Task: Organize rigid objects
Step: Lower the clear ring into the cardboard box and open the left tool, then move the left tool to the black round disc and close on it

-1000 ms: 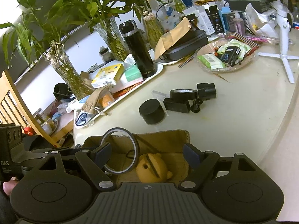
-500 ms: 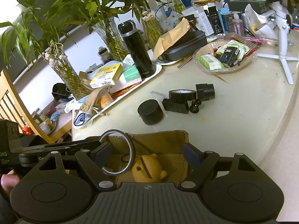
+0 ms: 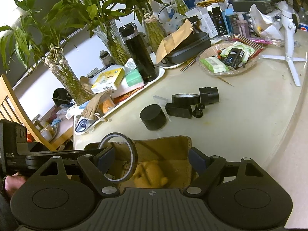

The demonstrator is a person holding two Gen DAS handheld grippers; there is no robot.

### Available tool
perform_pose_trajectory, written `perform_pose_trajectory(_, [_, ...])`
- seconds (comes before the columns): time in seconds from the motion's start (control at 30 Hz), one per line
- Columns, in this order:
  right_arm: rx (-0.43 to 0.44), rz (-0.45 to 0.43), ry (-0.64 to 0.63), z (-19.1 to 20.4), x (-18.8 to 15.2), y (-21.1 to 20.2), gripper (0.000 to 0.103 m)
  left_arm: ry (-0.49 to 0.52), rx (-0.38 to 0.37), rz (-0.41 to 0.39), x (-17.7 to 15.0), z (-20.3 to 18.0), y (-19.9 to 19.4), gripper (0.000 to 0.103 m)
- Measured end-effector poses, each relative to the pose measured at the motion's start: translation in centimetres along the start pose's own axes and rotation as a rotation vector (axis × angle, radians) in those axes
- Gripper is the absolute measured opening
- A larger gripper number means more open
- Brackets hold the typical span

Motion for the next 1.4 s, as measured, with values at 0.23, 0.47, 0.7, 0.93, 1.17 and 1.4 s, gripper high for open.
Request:
perform_pose_trajectory(0.23, [0.001,-0.002,-0.003,0.0,0.1,0.0,0.085,0.003,-0.068,0.075,-0.7,-1.0,1.2,0.010])
perform_pose_trajectory(0.47, [-0.005,0.001,-0.001,-0.1,0.1,0.0,0.085,0.091,-0.046,0.053,-0.9,-2.5,1.4,0.060])
perform_pose_trajectory(0.7, [-0.021,0.009,-0.007,-0.1,0.0,0.3,0.085,0.147,0.047,-0.003,-0.4,-2.7,0.9,0.063])
perform_pose_trajectory(0.93, [-0.084,0.026,-0.045,0.0,-0.2,0.9,0.094,0.211,0.148,-0.051,0.2,-2.7,0.3,0.064])
perform_pose_trajectory(1.17, [-0.152,0.028,-0.062,-0.4,-0.2,1.5,0.103,0.270,0.195,-0.095,0.7,-2.9,-0.1,0.075])
perform_pose_trajectory(1.4, [-0.209,0.011,-0.151,-0.5,0.3,2.5,0.103,0.294,0.207,-0.109,1.3,-2.6,0.1,0.075])
Point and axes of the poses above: each gripper's, at about its wrist camera, not at the fingertips, and y roughly the way its jaws point, z to its left, x to its top, the point moved 1 cm from there along y, roughly the way its jaws point, and after that the axes turned 12 degrees about -z, right-handed, at the moved point
